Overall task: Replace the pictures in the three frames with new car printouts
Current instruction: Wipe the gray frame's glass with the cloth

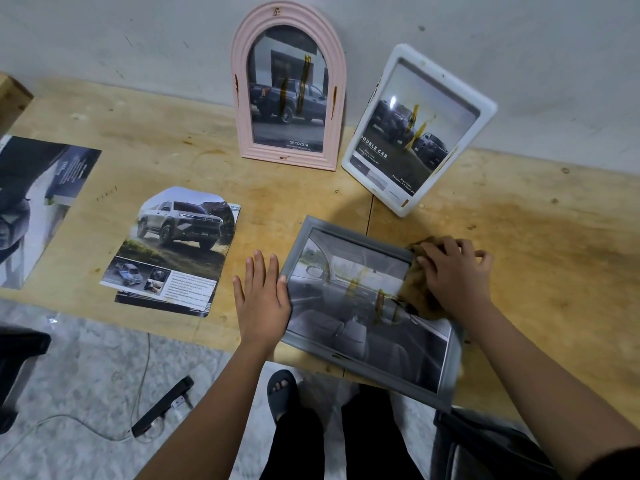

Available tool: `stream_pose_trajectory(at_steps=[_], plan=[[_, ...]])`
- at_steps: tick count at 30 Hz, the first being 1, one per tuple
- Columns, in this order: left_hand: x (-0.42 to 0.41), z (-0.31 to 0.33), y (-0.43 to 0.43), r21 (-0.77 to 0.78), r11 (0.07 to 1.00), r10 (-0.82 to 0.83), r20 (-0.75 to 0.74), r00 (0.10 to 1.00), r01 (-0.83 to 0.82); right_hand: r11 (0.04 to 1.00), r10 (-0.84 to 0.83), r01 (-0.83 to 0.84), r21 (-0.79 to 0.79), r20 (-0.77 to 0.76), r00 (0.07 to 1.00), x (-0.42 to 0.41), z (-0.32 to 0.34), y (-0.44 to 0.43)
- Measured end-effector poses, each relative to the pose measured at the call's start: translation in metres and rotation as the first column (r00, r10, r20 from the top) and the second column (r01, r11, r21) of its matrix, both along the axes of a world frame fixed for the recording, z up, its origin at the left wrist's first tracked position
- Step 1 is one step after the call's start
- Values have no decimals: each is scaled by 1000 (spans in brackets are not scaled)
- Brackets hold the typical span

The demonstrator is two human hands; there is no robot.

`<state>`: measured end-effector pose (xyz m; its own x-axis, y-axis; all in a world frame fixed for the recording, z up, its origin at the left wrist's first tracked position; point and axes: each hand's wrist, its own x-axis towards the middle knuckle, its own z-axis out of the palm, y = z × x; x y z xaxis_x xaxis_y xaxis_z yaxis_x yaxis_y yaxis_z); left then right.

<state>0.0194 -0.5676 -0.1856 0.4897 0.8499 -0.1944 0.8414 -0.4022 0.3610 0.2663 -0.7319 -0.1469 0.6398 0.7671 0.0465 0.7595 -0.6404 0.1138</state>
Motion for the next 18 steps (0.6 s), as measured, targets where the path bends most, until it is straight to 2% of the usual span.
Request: stream_pose_trajectory(at_steps=[3, 5, 8, 10, 13, 18], plan=[[0, 0, 0, 2, 1000, -2, 6, 1000, 2, 996, -79, 81, 34, -53, 995, 3, -2, -14], [0, 0, -1, 3, 1000, -4, 7, 1000, 4, 979, -182, 190, 72, -108, 977, 4, -2, -27], [0, -1, 0, 16, 1000, -4, 4, 1000, 4, 899, -376, 418, 130, -261, 889, -4, -2, -39], [0, -1, 0, 17, 1000, -3, 4, 1000, 3, 833, -443, 528, 167, -372, 816, -11, -2, -39], [1, 0, 0, 24, 1000, -8, 6, 1000, 8, 765, -464, 599, 237, -441, 768, -21, 0, -41], [3, -1, 2, 25, 999, -22, -17, 1000, 23, 717, -526, 662, 216, -455, 718, -54, 5, -58]])
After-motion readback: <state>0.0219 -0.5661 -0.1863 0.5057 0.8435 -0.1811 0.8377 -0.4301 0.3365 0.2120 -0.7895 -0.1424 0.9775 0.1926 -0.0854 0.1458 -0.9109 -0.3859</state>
